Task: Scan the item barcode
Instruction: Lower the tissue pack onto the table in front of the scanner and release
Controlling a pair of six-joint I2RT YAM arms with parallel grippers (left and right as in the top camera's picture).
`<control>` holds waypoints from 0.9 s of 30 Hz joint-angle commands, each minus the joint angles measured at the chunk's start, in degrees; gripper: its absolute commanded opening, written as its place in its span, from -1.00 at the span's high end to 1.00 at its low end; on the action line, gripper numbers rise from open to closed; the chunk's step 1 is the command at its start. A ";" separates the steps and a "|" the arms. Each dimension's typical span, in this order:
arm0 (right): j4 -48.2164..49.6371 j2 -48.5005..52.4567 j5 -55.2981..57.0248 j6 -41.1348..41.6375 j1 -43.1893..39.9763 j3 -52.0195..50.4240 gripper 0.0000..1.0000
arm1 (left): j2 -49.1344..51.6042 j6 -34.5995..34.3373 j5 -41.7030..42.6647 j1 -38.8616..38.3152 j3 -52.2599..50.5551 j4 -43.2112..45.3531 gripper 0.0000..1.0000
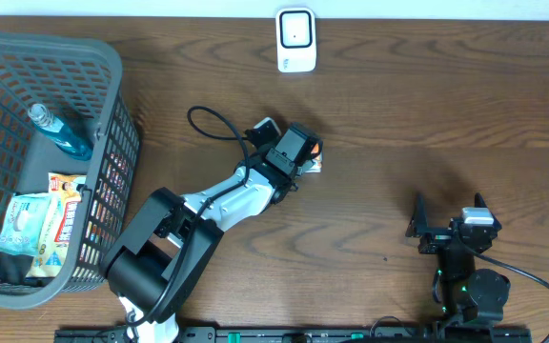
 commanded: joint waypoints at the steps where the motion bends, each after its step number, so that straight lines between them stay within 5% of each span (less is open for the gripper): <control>1: -0.22 -0.13 0.09 0.81 0.46 -0.07 -0.98 | 0.46 -1.99 4.02 0.02 -0.02 0.39 0.85; 13: -0.22 -0.13 0.09 0.81 0.46 -0.07 -0.98 | 0.46 -2.78 -1.90 0.15 -0.04 -3.17 0.85; 27: -0.22 -0.13 0.09 0.81 0.46 -0.07 -0.98 | 0.48 -8.41 1.64 -2.29 -0.04 -2.36 0.85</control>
